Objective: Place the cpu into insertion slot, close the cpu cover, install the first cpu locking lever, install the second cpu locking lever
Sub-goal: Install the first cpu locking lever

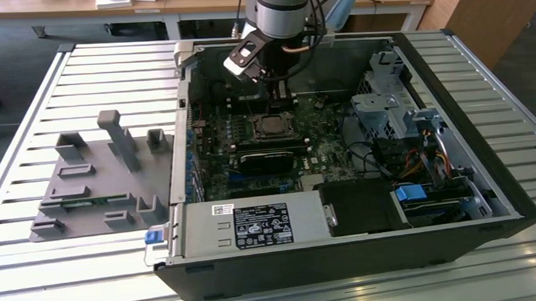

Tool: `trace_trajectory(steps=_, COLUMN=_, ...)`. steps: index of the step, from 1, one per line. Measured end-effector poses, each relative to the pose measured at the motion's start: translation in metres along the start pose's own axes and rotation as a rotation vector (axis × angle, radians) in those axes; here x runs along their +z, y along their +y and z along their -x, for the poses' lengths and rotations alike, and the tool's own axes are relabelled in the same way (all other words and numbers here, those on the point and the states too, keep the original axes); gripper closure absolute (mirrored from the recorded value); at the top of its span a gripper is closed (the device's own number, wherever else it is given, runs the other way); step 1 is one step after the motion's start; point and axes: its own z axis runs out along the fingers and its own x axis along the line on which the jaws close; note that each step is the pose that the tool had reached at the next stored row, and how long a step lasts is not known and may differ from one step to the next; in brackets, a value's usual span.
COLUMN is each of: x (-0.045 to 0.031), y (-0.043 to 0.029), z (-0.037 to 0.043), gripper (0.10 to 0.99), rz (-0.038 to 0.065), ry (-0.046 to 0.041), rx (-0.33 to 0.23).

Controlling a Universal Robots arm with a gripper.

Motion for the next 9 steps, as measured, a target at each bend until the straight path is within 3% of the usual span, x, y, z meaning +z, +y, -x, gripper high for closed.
trace_trajectory(steps=9, x=-0.0045, y=-0.0001, z=0.0001, gripper=0.98, rz=0.0, ry=-0.0004, rx=0.0)
